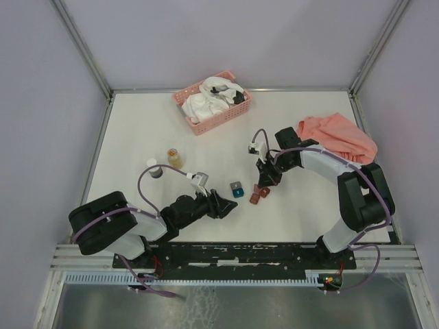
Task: Sort the pills into containers
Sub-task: Close the pill container at the center of the board.
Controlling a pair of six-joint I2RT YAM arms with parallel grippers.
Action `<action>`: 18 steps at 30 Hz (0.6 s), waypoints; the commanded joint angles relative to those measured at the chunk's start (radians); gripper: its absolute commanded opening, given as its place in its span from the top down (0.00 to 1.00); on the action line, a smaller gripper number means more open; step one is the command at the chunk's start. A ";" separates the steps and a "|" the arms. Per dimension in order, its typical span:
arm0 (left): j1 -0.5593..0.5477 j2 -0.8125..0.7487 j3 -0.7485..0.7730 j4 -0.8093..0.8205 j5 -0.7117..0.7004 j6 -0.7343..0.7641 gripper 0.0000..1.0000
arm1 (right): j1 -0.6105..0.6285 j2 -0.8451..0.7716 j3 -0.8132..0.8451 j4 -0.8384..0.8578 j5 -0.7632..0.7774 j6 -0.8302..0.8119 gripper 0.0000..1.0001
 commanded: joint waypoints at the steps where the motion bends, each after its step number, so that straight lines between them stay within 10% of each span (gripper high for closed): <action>1: -0.006 0.022 0.036 0.038 -0.019 -0.012 0.38 | 0.014 0.004 0.034 -0.012 0.036 -0.046 0.95; 18: -0.009 0.018 0.036 0.033 -0.026 -0.005 0.38 | 0.029 -0.102 -0.036 0.003 -0.014 -0.206 0.92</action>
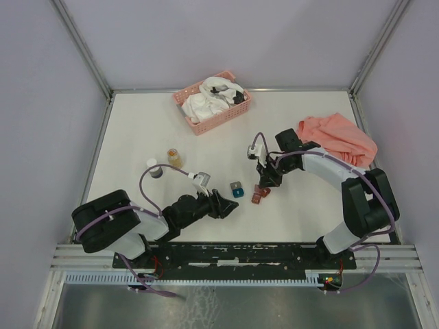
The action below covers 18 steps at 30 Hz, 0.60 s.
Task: Sort the pills into containers
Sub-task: Close the pill container at the center of the board.
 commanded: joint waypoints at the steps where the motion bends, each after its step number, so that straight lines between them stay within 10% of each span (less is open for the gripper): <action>1: -0.005 -0.018 0.016 0.032 -0.028 -0.005 0.38 | 0.009 -0.066 -0.016 0.009 -0.049 -0.068 0.92; 18: -0.005 -0.092 -0.013 -0.032 -0.065 0.020 0.37 | 0.081 -0.100 -0.071 0.044 0.063 -0.208 0.92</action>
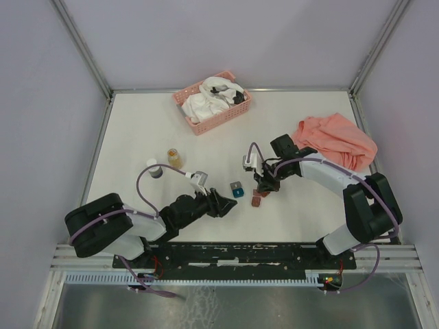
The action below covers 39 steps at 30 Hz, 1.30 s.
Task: Sort the pills into containers
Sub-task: Close the pill container at the center of the board.
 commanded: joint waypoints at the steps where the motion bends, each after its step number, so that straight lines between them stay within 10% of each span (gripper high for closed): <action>1: -0.004 -0.041 -0.012 0.004 -0.041 0.020 0.37 | 0.020 -0.054 -0.030 0.041 0.032 -0.085 0.91; 39: -0.004 -0.100 -0.015 -0.052 -0.053 0.041 0.37 | 0.045 -0.141 -0.100 0.039 -0.053 -0.271 0.80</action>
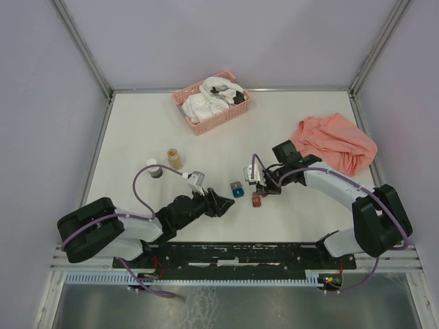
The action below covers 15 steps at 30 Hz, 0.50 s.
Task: Sort the pills into containers
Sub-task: Close the pill container at the center of the board.
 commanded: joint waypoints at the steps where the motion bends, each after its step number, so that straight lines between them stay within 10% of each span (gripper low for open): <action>1: -0.004 -0.015 0.003 0.016 -0.012 0.034 0.37 | 0.006 -0.026 -0.001 -0.023 -0.043 -0.042 0.79; 15: -0.005 -0.006 0.018 0.010 -0.004 0.037 0.37 | 0.011 -0.018 0.014 -0.100 -0.055 -0.112 0.73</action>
